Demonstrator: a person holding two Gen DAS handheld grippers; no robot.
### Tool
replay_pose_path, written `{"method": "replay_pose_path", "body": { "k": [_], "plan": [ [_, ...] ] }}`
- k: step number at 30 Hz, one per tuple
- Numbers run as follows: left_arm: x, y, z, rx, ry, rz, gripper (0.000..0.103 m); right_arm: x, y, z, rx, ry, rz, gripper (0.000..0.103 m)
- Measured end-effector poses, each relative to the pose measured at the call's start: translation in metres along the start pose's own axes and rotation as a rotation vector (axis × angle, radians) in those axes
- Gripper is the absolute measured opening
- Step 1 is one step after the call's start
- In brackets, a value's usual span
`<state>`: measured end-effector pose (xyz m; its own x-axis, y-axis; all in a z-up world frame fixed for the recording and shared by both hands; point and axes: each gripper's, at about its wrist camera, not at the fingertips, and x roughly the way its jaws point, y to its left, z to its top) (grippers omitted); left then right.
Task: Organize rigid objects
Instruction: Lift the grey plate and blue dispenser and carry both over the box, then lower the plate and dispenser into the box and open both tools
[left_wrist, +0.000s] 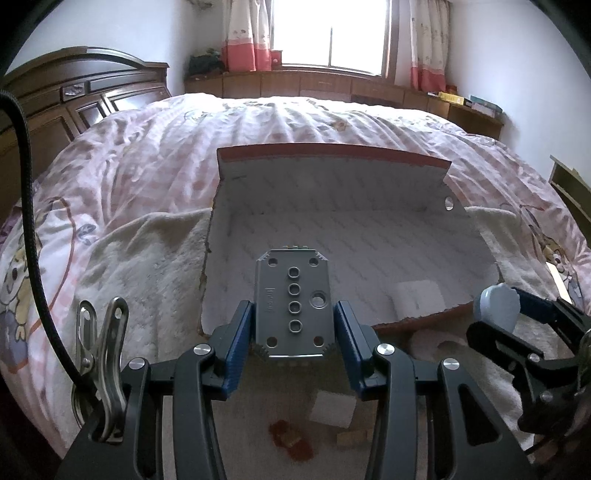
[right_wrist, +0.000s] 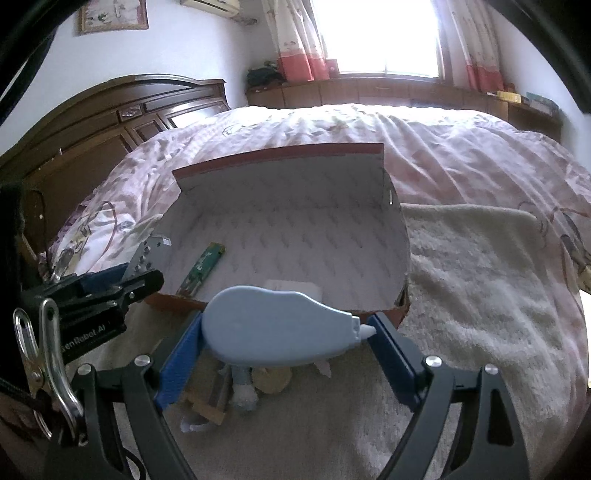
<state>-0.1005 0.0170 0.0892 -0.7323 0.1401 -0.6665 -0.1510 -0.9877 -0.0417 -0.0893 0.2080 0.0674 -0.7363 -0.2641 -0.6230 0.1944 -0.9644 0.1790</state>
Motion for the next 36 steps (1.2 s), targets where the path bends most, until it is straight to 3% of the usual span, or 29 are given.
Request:
{"method": "replay_pose_path", "body": {
  "k": [15,27,36],
  "plan": [
    [0.03,-0.004,0.023,-0.004,-0.003,0.006,0.045,0.028,0.0,0.04,0.017,-0.069,0.0,0.09],
    [0.069,-0.006,0.036,-0.017,0.03,0.047,0.045,0.068,-0.006,0.064,0.053,-0.047,-0.06,0.09],
    [0.083,-0.005,0.039,-0.024,0.037,0.042,0.045,0.081,-0.007,0.06,0.003,-0.021,-0.107,0.091]
  ]
}}
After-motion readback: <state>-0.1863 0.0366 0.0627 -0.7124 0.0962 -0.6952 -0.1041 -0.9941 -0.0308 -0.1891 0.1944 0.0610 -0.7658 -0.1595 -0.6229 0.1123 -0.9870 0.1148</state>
